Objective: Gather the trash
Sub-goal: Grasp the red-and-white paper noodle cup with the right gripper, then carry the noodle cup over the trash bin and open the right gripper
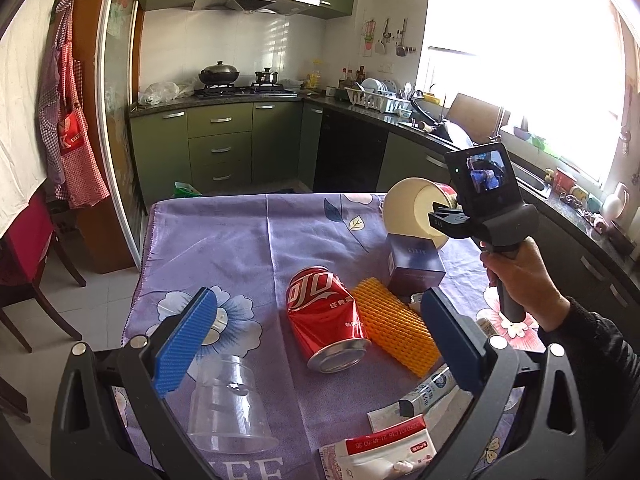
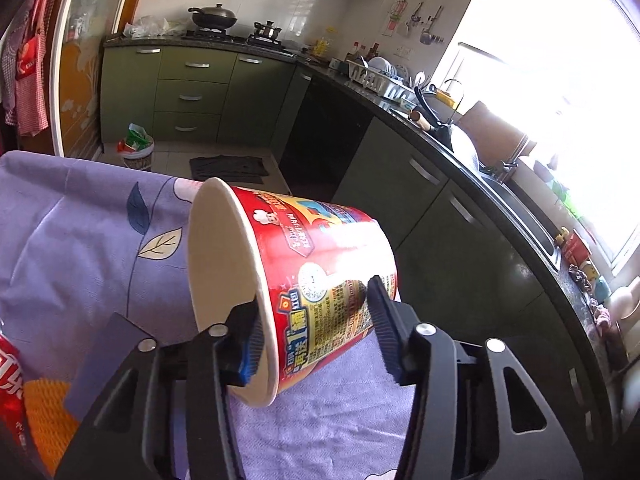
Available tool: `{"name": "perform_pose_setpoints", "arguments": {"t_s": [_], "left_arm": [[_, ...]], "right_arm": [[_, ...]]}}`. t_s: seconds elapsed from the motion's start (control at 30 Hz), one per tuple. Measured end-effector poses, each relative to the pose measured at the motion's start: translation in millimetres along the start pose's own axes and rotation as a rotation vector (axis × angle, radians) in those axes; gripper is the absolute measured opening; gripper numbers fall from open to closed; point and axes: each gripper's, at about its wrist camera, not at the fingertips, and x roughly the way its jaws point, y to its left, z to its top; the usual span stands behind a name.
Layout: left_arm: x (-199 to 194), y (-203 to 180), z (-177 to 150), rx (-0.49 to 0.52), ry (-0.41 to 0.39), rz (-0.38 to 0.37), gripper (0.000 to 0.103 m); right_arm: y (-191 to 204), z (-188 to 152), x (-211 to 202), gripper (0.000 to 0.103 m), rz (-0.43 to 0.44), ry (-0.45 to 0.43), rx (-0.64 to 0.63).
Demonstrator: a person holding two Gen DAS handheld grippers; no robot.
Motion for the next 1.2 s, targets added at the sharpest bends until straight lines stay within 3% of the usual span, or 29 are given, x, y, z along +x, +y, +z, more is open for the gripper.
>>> {"name": "perform_pose_setpoints", "arguments": {"t_s": [0.13, 0.27, 0.53, 0.67, 0.77, 0.9, 1.07, 1.2], "left_arm": [[5.1, 2.5, -0.3, -0.009, 0.007, -0.001, 0.097], [7.6, 5.3, -2.1, -0.011, 0.012, 0.003, 0.097], [11.7, 7.7, 1.1, -0.011, 0.013, -0.001, 0.097], [14.6, 4.7, 5.0, -0.008, 0.013, -0.019, 0.097], [13.4, 0.8, 6.0, -0.001, 0.006, -0.035, 0.097], [11.0, -3.6, 6.6, 0.005, -0.005, -0.055, 0.097], [8.5, -4.8, 6.9, 0.004, -0.013, -0.069, 0.097], [8.2, -7.6, 7.8, 0.000, -0.013, -0.072, 0.097]], "right_arm": [[-2.7, 7.0, 12.7, 0.028, -0.034, -0.005, -0.001], [-16.3, 15.0, 23.6, 0.006, -0.021, 0.015, 0.024], [-54.5, 26.9, 42.7, 0.003, 0.095, 0.095, 0.148], [-96.0, 38.5, 40.6, 0.003, 0.178, 0.128, 0.252], [-142.0, 38.7, 41.6, 0.003, 0.289, 0.187, 0.367], [-218.6, 12.0, 51.2, 0.004, 0.386, 0.325, 0.482], [-314.2, -58.7, 72.6, 0.004, 0.299, 0.546, 0.549], [-365.9, -124.4, 99.7, 0.004, 0.228, 0.725, 0.598]]}}
